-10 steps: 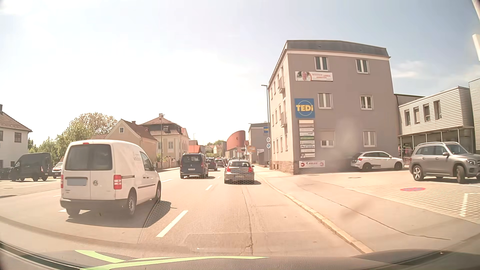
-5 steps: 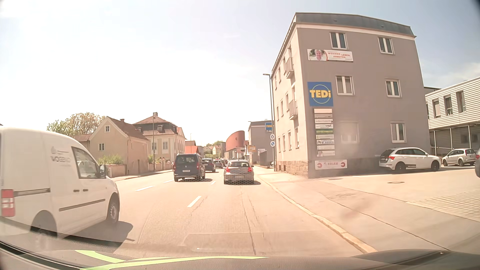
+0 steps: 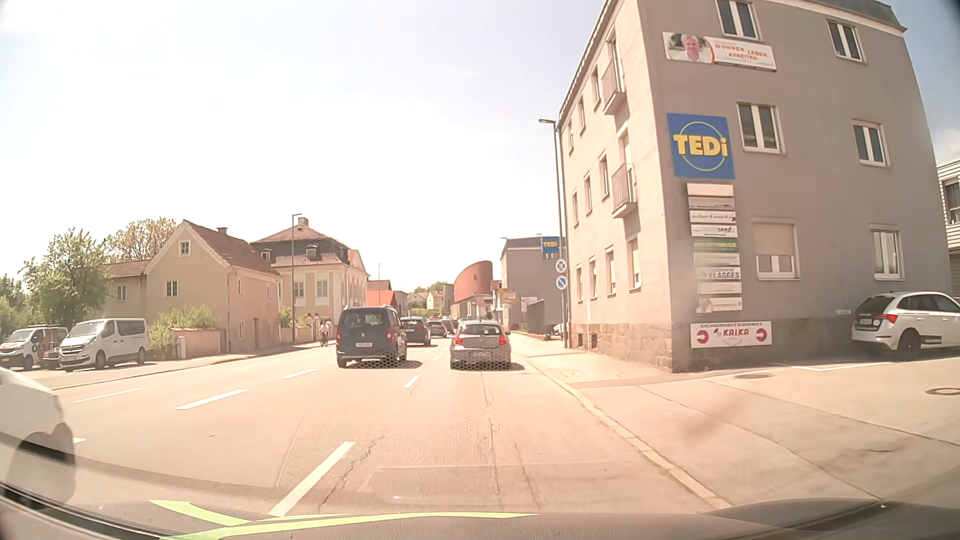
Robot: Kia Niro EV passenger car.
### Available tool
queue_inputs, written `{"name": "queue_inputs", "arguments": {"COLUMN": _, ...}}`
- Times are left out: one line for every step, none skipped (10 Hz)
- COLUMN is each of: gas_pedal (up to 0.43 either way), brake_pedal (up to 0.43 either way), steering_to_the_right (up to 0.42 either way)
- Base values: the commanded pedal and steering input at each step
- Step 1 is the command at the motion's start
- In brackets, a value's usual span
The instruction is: Follow the waypoints while adhering to traffic rules and regulations
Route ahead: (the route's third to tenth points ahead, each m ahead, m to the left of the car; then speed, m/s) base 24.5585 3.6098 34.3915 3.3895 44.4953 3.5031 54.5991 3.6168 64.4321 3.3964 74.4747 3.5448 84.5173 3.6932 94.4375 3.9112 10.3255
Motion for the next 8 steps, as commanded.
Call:
{"name": "queue_inputs", "arguments": {"gas_pedal": 0.087, "brake_pedal": 0.0, "steering_to_the_right": -0.008}}
{"name": "queue_inputs", "arguments": {"gas_pedal": 0.087, "brake_pedal": 0.0, "steering_to_the_right": -0.008}}
{"name": "queue_inputs", "arguments": {"gas_pedal": 0.087, "brake_pedal": 0.0, "steering_to_the_right": -0.008}}
{"name": "queue_inputs", "arguments": {"gas_pedal": 0.087, "brake_pedal": 0.0, "steering_to_the_right": -0.007}}
{"name": "queue_inputs", "arguments": {"gas_pedal": 0.087, "brake_pedal": 0.0, "steering_to_the_right": -0.006}}
{"name": "queue_inputs", "arguments": {"gas_pedal": 0.087, "brake_pedal": 0.0, "steering_to_the_right": -0.002}}
{"name": "queue_inputs", "arguments": {"gas_pedal": 0.087, "brake_pedal": 0.0, "steering_to_the_right": -0.001}}
{"name": "queue_inputs", "arguments": {"gas_pedal": 0.087, "brake_pedal": 0.0, "steering_to_the_right": -0.001}}
